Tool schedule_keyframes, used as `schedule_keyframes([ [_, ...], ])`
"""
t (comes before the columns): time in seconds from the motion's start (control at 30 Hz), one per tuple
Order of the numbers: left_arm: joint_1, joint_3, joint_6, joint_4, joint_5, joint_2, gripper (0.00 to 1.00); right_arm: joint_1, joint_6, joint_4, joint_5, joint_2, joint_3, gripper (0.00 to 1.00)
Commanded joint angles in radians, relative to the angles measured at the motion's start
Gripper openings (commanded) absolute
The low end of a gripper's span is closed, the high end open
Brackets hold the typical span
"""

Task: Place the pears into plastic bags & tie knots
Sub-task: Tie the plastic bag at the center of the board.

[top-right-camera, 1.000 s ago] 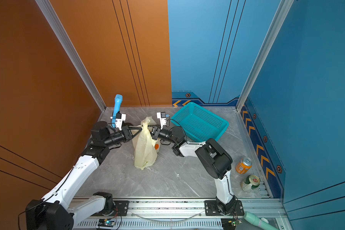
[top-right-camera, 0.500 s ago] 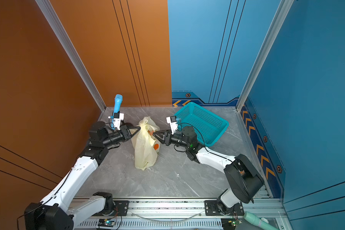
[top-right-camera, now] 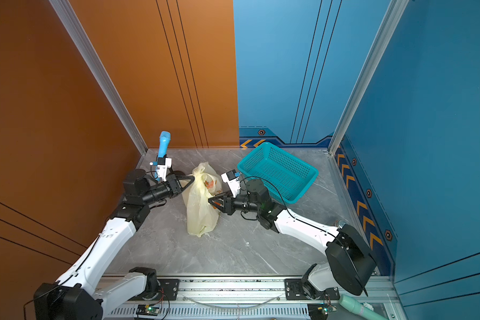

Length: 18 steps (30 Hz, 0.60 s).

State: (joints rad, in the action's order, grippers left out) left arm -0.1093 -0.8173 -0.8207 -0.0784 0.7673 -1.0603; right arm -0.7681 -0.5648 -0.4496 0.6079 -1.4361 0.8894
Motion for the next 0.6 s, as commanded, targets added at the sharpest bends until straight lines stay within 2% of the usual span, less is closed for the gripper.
schedule_keyframes([
  [0.0, 0.007, -0.001, 0.032, 0.010, 0.005, 0.000, 0.00, -0.007, 0.010, -0.005, -0.002, -0.021, 0.047, 0.26],
  [0.07, 0.008, 0.000, 0.033, 0.012, 0.004, 0.003, 0.00, -0.007, 0.015, -0.002, -0.012, -0.025, 0.058, 0.24],
  [0.2, 0.013, -0.012, 0.040, 0.017, -0.002, 0.008, 0.00, 0.001, 0.029, 0.022, -0.048, -0.021, 0.065, 0.02],
  [0.23, 0.017, -0.016, 0.042, 0.022, -0.002, 0.009, 0.00, 0.005, 0.032, 0.036, -0.064, -0.014, 0.062, 0.00],
  [0.37, 0.043, -0.056, 0.083, 0.092, -0.030, 0.037, 0.00, 0.024, 0.068, 0.180, -0.156, 0.037, 0.055, 0.00],
  [0.57, 0.121, -0.149, 0.226, 0.322, -0.104, 0.109, 0.00, 0.059, 0.125, 0.434, -0.313, 0.148, 0.008, 0.00],
])
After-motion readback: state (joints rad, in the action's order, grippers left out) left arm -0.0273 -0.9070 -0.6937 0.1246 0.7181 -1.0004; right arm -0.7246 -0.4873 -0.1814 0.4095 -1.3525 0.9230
